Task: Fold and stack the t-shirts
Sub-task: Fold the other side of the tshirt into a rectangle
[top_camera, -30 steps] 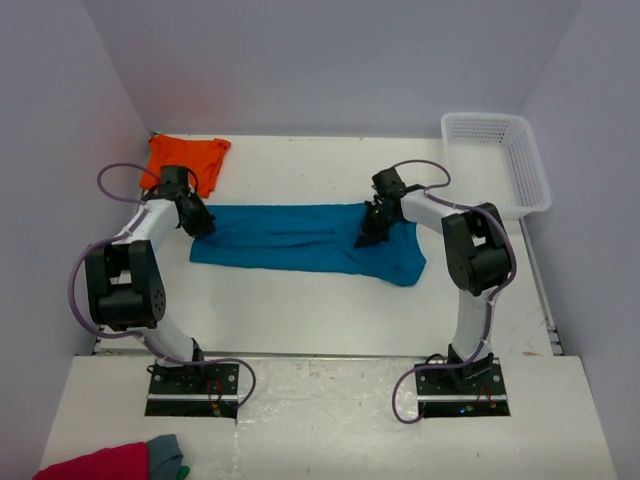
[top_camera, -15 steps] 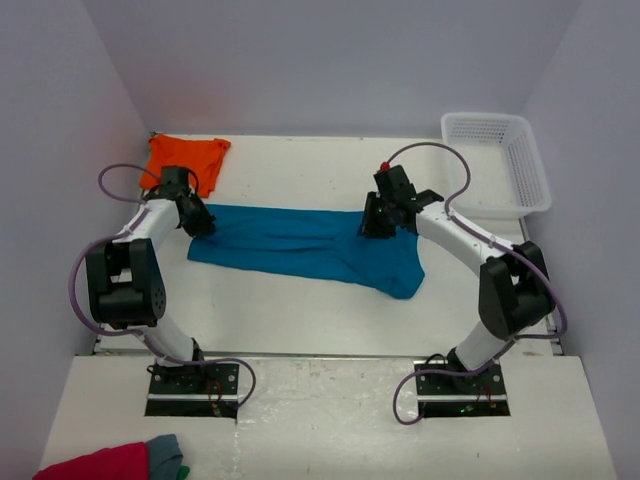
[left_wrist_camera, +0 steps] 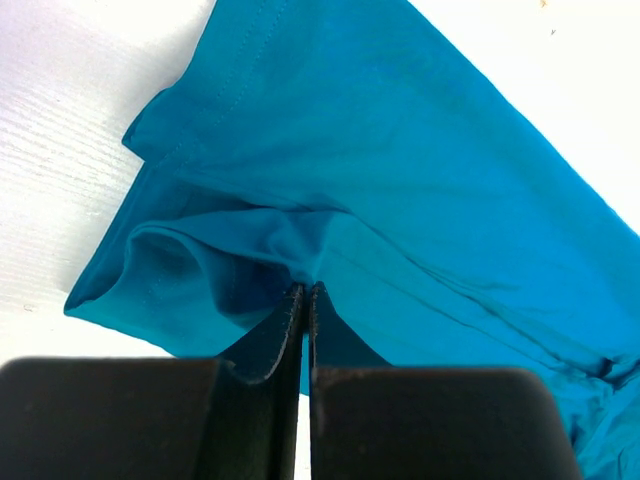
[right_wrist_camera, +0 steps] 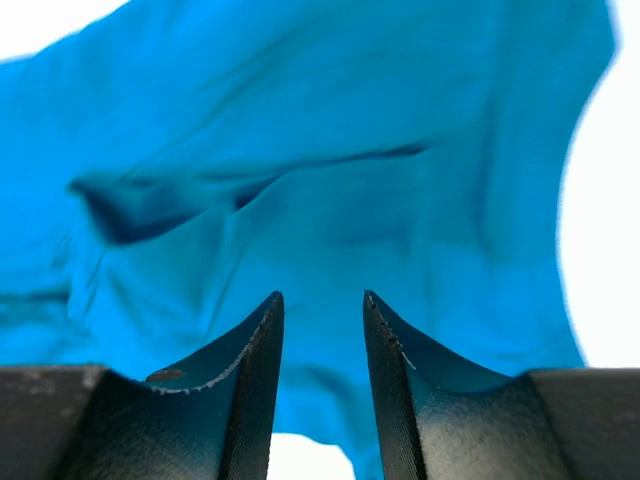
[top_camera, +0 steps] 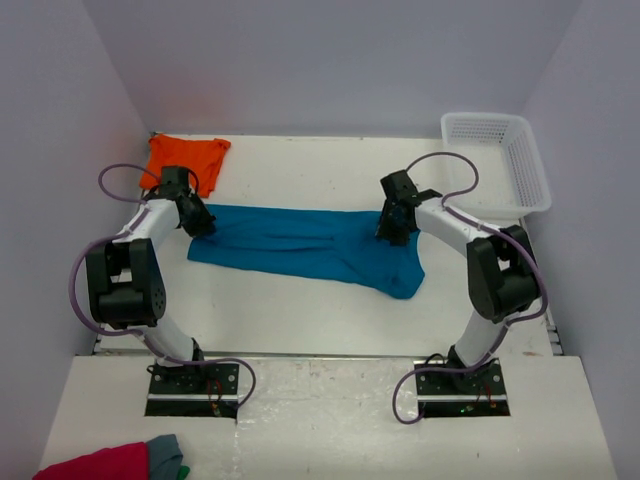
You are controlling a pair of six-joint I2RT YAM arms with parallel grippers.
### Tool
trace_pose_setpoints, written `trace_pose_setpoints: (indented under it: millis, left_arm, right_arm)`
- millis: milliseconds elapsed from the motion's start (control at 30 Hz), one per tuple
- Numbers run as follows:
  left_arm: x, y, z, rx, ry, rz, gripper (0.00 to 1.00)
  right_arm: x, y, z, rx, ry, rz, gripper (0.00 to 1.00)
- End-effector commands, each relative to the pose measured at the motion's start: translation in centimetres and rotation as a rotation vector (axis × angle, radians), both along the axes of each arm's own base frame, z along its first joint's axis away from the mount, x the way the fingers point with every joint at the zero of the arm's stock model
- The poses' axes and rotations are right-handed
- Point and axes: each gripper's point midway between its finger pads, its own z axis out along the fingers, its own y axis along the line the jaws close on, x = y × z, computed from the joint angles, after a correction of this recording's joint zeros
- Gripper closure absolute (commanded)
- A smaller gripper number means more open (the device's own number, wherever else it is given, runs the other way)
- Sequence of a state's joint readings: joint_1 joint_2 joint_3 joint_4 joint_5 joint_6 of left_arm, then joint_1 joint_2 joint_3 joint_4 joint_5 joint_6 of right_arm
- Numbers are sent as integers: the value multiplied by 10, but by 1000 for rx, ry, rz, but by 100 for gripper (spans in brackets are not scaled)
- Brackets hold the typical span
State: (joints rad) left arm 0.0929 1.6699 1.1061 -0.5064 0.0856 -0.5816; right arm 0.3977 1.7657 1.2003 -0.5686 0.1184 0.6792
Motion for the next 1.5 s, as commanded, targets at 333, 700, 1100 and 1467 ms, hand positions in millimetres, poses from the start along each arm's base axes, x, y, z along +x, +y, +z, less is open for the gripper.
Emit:
trace_pose_setpoints:
  millis: [333,700,1100,1467]
  left_arm:
    - [3,-4,3,-8,-26,-35,100]
    - [2,-8,6,-27,-33,-37,100]
    - [2,-13,-3,-53,-22,-52,100]
    - [1,-14,-2,-56,-24,-59,100]
  right_arm:
    - [10,-33,-14,8,24,-127,70]
    - [16,-36,-16,22,118,-117,71]
    - [27,-40,-13,53,120,-106,58]
    - [50,-46,-9,96,131,-121,59]
